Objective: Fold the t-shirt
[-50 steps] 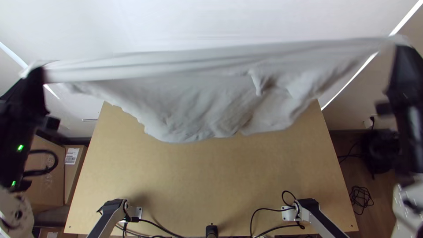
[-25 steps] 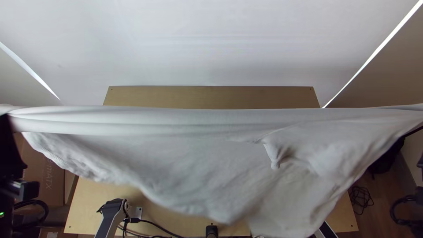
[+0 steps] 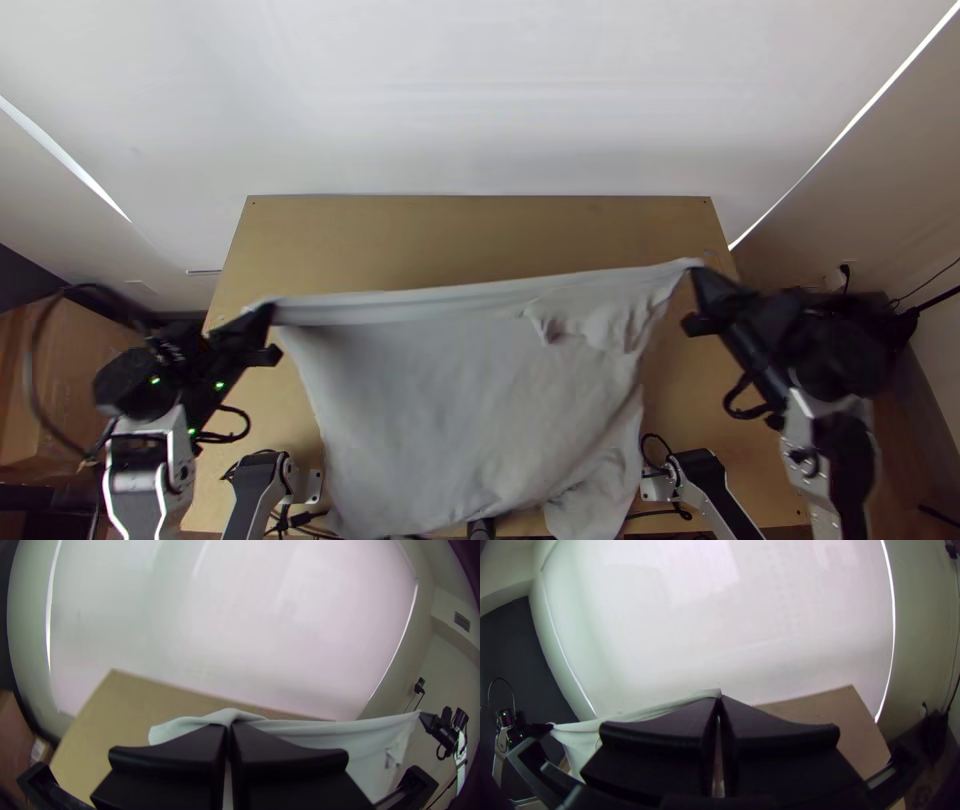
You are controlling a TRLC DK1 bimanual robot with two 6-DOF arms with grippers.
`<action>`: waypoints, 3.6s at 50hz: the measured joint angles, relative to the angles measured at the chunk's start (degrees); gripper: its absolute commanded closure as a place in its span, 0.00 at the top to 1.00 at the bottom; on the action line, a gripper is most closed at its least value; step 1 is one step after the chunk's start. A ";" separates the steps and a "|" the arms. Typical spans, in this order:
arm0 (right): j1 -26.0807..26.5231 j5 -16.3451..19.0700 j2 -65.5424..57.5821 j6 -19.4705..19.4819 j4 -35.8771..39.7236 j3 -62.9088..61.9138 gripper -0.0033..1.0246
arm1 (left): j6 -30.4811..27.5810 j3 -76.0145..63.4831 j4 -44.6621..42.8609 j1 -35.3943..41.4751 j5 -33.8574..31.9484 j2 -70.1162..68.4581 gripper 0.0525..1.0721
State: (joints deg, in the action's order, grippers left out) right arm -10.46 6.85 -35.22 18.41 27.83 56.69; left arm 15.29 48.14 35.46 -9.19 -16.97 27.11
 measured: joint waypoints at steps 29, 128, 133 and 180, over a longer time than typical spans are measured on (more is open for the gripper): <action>2.43 -0.85 -29.51 0.24 -27.85 -16.22 0.02 | -0.33 -6.23 -24.96 2.91 -1.03 37.97 0.02; 10.03 -11.23 -35.54 2.19 2.05 13.86 0.96 | 2.82 16.39 -26.01 -4.26 -3.67 41.59 0.96; 10.56 -9.92 -29.55 2.19 7.26 12.07 0.96 | 2.62 15.39 -21.11 -5.73 -4.94 35.69 0.96; 10.82 13.05 -28.06 0.55 31.43 -13.88 0.83 | 1.25 10.03 -0.09 -4.24 -7.48 15.82 0.95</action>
State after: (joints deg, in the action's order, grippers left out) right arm 0.36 19.90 -63.29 18.96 59.27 42.81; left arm 16.53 58.17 35.38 -13.43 -24.45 42.94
